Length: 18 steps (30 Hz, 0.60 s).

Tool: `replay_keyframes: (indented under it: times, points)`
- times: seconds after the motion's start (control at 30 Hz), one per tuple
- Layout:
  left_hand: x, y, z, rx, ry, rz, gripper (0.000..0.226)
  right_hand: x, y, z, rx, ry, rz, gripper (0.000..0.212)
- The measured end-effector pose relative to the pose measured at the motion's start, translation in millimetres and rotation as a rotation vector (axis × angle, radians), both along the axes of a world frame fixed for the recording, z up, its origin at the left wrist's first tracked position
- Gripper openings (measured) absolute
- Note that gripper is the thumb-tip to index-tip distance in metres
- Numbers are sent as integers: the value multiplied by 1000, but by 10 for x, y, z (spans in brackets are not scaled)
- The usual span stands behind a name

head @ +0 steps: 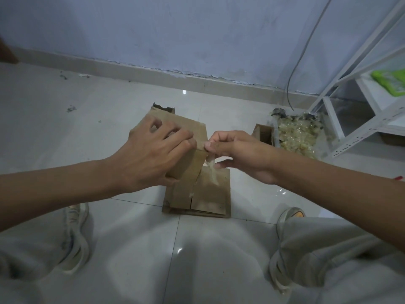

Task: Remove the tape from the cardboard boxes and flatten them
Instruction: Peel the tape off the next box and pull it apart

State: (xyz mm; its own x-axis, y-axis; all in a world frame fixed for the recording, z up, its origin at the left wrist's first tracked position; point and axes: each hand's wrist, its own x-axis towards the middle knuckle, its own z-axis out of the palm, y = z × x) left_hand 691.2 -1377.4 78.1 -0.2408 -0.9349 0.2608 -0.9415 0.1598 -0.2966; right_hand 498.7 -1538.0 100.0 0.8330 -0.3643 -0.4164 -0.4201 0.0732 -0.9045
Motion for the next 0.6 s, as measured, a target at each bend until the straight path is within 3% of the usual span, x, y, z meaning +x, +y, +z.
replay_keyframes:
  times: [0.1, 0.23, 0.43, 0.5, 0.6]
  points:
    - [5, -12, 9, -34, 14, 16, 88, 12, 51, -57, 252, -31, -167, 20]
    - [14, -8, 23, -61, 80, 49, 92, 13, 100, -95, 367, -116, -311, 24]
    - [-17, -9, 14, 0, 255, 152, 98, 6, 71, -40, 115, -130, -303, 5]
    - [-11, -9, 9, 35, 280, 162, 100, 3, 80, -46, -34, -115, -266, 13]
    - [-10, -3, 13, 78, 333, 175, 101, 8, 71, -38, -101, -117, -223, 25]
